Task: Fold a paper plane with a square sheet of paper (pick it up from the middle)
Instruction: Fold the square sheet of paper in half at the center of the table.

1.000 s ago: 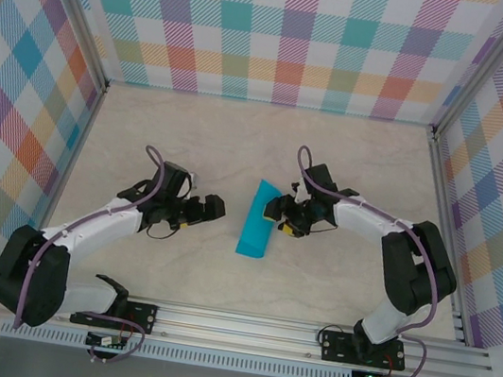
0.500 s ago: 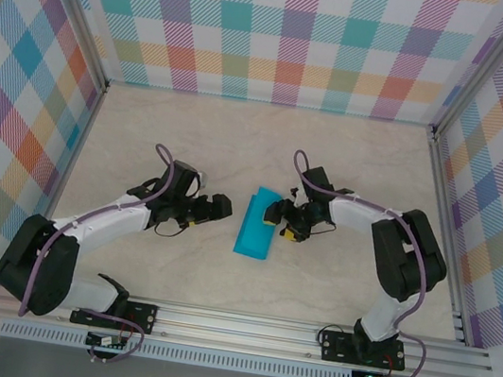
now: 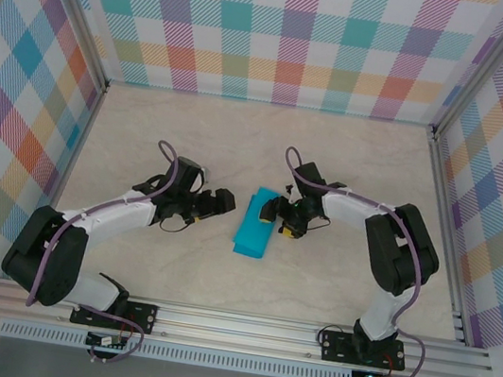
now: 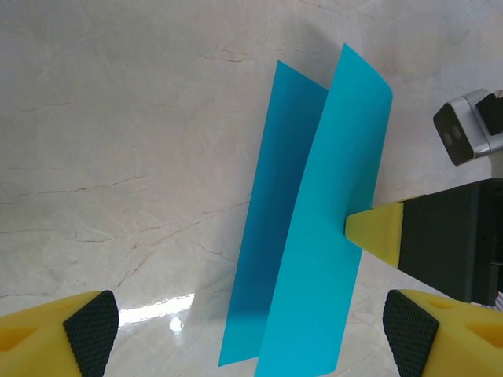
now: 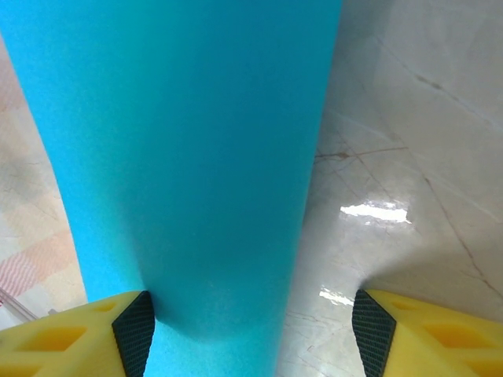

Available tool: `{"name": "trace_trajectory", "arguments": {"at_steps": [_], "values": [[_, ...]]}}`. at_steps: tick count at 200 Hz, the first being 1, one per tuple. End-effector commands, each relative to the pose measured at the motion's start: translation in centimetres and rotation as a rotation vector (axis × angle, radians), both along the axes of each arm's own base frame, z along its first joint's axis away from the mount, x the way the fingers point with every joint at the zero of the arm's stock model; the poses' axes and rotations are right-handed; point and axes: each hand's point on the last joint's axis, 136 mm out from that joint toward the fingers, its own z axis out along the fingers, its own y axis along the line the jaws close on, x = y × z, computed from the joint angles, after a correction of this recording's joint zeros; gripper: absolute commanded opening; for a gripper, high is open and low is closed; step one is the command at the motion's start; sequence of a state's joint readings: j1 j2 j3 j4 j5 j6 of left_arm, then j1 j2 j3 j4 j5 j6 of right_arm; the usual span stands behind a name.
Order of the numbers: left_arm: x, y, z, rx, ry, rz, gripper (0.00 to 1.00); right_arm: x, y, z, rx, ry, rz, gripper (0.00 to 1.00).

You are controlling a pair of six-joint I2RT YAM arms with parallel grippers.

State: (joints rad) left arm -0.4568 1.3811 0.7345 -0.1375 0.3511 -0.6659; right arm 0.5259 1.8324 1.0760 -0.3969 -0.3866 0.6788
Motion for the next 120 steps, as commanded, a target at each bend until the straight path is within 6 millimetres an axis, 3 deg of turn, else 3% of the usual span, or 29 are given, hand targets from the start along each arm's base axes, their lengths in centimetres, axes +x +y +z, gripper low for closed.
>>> {"name": "trace_trajectory", "arguments": {"at_steps": [1, 80, 120], "values": [[0.4, -0.7, 0.8, -0.018, -0.029, -0.016, 0.90, -0.7, -0.4, -1.4, -0.044, 0.035, 0.021, 0.70], [0.7, -0.7, 1.3, -0.022, -0.077, -0.029, 0.91, -1.3, -0.5, -2.4, -0.061, 0.067, 0.048, 0.70], [0.6, -0.8, 1.6, -0.034, -0.109, -0.041, 0.93, -1.2, 0.3, -2.6, -0.021, 0.069, 0.076, 0.70]]}}
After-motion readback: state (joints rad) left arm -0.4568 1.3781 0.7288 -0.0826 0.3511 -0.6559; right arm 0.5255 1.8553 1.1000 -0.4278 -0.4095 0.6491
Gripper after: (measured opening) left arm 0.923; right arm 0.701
